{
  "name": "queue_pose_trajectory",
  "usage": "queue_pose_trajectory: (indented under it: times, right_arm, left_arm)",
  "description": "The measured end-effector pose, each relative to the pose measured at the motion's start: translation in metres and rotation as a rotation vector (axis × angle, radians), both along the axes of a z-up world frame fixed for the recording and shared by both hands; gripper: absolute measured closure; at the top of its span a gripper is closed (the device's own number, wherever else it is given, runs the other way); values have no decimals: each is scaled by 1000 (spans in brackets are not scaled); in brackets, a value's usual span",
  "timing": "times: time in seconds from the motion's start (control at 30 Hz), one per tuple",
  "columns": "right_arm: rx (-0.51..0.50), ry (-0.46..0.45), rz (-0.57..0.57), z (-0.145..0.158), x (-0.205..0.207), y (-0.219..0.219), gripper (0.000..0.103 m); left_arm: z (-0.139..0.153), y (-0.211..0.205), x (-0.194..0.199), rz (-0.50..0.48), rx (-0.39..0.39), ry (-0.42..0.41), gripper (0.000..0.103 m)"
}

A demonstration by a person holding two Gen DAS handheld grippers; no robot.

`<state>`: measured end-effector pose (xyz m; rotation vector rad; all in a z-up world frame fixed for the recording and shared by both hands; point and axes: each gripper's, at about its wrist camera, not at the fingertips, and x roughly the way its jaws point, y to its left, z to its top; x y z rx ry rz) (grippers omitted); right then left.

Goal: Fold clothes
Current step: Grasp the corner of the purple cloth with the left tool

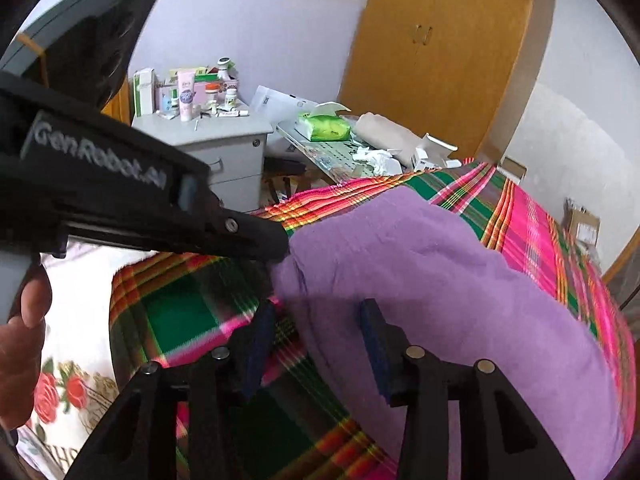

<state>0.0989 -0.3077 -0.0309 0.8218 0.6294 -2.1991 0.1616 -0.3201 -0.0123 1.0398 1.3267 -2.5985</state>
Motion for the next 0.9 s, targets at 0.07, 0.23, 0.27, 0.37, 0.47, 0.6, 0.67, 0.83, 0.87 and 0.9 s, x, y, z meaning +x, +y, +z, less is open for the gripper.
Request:
queue_pose_trajectory:
  times: [0.07, 0.23, 0.27, 0.37, 0.47, 0.6, 0.67, 0.83, 0.87, 0.9]
  right_arm:
    - [-11, -12, -10, 0, -4, 1, 76]
    - [-81, -3, -20, 7, -3, 13, 95]
    - [-99, 2, -19, 9, -3, 16, 95]
    - [-133, 0, -15, 11, -3, 22, 96]
    - [-154, -4, -8, 12, -2, 26, 96]
    - [-193, 1, 2, 16, 0, 32, 97]
    - [-214, -3, 4, 18, 1, 35, 97]
    - [-239, -6, 8, 21, 1, 38, 97]
    - [-244, -8, 9, 22, 1, 39, 97]
    - [-248, -11, 10, 22, 1, 39, 97]
  left_arm:
    - [-2, -7, -1, 0, 58, 6, 80]
    - [-5, -15, -12, -13, 169, -9, 56]
    - [-6, -16, -15, -22, 185, -12, 56]
    - [-8, -17, -24, -48, 240, -10, 55]
    - [-9, -17, -33, -95, 281, -15, 55]
    - [-19, -14, -48, -129, 319, -81, 55]
    - [-19, -13, -54, -141, 323, -90, 55]
    - [-18, -6, -78, -186, 321, -119, 55]
    - [-19, -5, -83, -191, 332, -120, 55]
    - [-20, -6, -89, -196, 343, -123, 55]
